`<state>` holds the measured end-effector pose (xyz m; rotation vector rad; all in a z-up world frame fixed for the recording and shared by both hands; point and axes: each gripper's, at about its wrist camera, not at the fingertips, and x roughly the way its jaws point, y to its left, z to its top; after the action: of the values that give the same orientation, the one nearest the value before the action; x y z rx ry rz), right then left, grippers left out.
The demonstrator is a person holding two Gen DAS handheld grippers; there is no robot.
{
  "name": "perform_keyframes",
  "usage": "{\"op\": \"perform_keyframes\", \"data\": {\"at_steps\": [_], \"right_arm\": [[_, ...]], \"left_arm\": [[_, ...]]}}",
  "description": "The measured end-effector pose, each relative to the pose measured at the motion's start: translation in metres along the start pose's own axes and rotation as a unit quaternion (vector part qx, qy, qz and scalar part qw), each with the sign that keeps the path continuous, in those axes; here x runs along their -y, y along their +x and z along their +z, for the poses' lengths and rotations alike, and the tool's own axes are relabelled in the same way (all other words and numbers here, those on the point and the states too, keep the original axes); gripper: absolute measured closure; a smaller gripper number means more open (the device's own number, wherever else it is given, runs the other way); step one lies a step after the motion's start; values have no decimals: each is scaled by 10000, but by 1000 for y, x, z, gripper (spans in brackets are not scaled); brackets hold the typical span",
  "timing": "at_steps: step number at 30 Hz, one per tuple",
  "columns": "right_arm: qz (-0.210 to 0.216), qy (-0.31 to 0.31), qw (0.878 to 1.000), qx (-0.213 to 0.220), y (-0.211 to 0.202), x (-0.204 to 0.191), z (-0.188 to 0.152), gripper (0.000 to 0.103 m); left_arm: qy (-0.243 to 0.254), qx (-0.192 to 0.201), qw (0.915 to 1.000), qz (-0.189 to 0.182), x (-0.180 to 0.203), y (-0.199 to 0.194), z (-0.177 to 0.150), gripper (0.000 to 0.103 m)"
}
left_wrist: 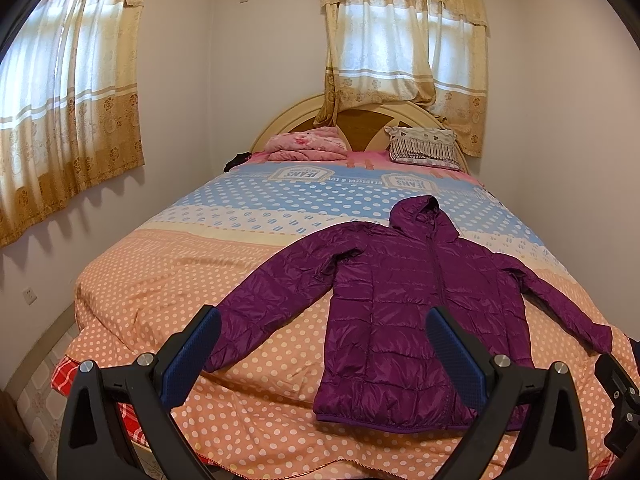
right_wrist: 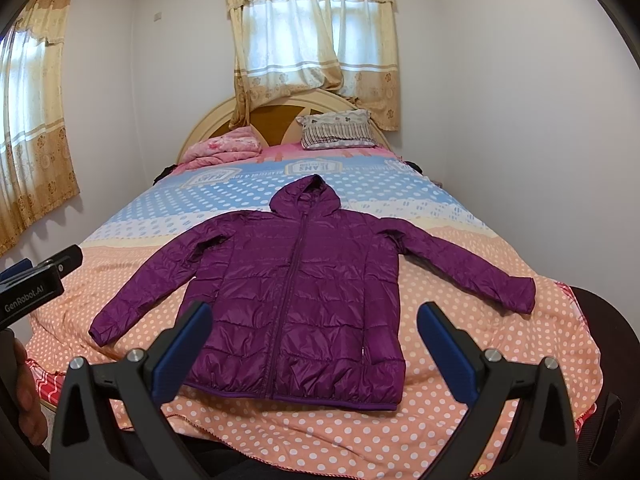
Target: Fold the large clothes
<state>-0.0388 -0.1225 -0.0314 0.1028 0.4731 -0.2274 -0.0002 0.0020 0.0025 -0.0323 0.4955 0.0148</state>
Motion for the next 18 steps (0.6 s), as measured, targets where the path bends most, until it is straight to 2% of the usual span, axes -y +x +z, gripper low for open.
{"op": "perform_keyframes", "data": {"at_steps": [18], "right_arm": [[43, -11, 10000, -53, 3, 3, -1, 0]], "left_arm": [[-79, 143, 9999, -49, -3, 3, 0, 1]]}}
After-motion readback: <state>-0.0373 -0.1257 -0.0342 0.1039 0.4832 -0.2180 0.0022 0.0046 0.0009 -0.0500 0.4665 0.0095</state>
